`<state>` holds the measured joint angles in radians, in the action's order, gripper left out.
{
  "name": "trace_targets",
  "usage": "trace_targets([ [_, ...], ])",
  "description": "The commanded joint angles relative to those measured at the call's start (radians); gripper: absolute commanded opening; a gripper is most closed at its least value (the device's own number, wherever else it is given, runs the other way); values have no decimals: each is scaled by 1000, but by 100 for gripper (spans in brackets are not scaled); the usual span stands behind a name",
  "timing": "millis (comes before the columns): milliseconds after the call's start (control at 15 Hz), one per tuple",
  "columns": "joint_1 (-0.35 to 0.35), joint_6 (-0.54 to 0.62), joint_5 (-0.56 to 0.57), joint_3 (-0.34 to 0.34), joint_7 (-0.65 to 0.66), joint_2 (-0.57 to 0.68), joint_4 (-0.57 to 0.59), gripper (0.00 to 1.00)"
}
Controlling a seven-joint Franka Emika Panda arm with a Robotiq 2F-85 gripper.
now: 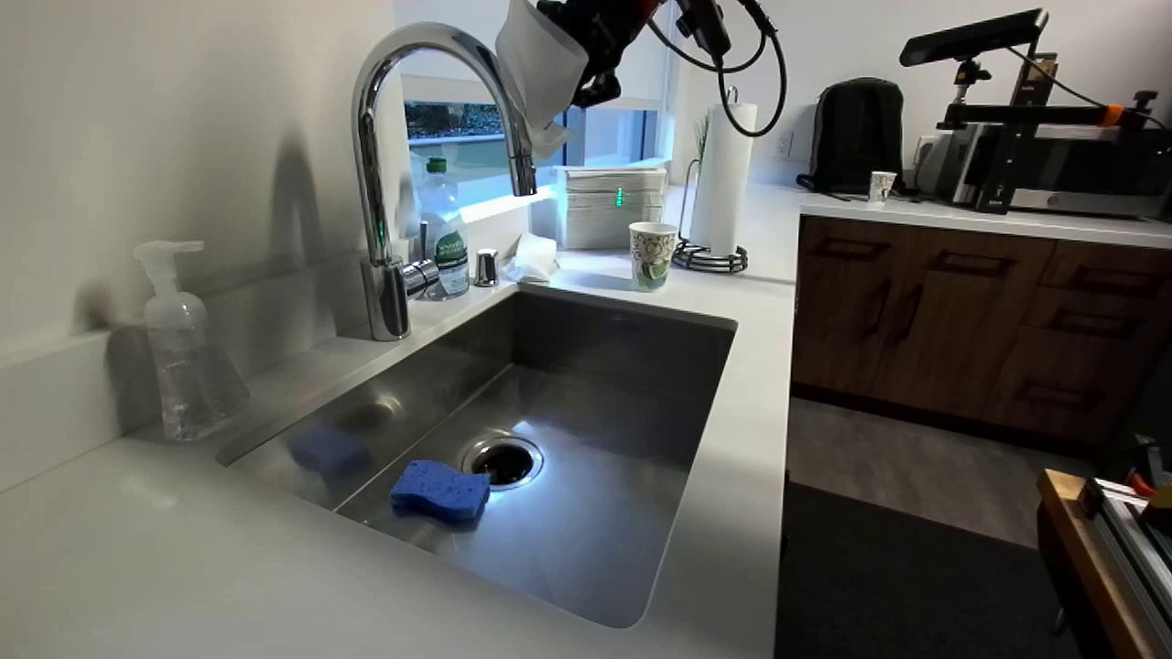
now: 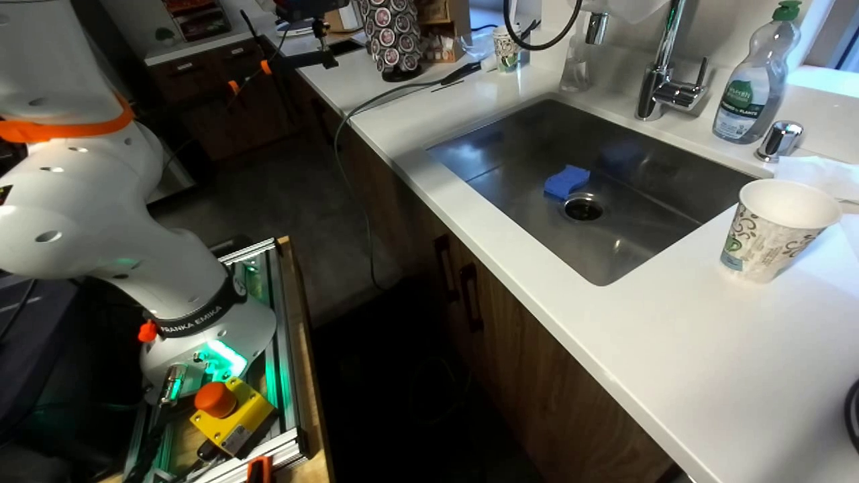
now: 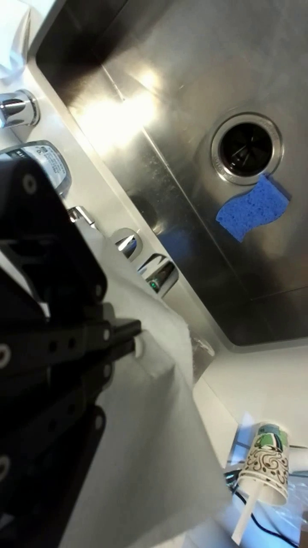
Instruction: Wipe the kitchen faucet to with the paper towel
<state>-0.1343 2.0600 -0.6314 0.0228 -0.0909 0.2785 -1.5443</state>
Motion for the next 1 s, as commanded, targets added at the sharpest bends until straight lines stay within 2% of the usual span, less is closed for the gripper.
trace_targets([
  [0,3,11,8,-1,4,4,-60,0],
  [400,3,8,26,1,12,36,-81,0],
  [933,-10,2,-29,-8,7,0,38,0],
])
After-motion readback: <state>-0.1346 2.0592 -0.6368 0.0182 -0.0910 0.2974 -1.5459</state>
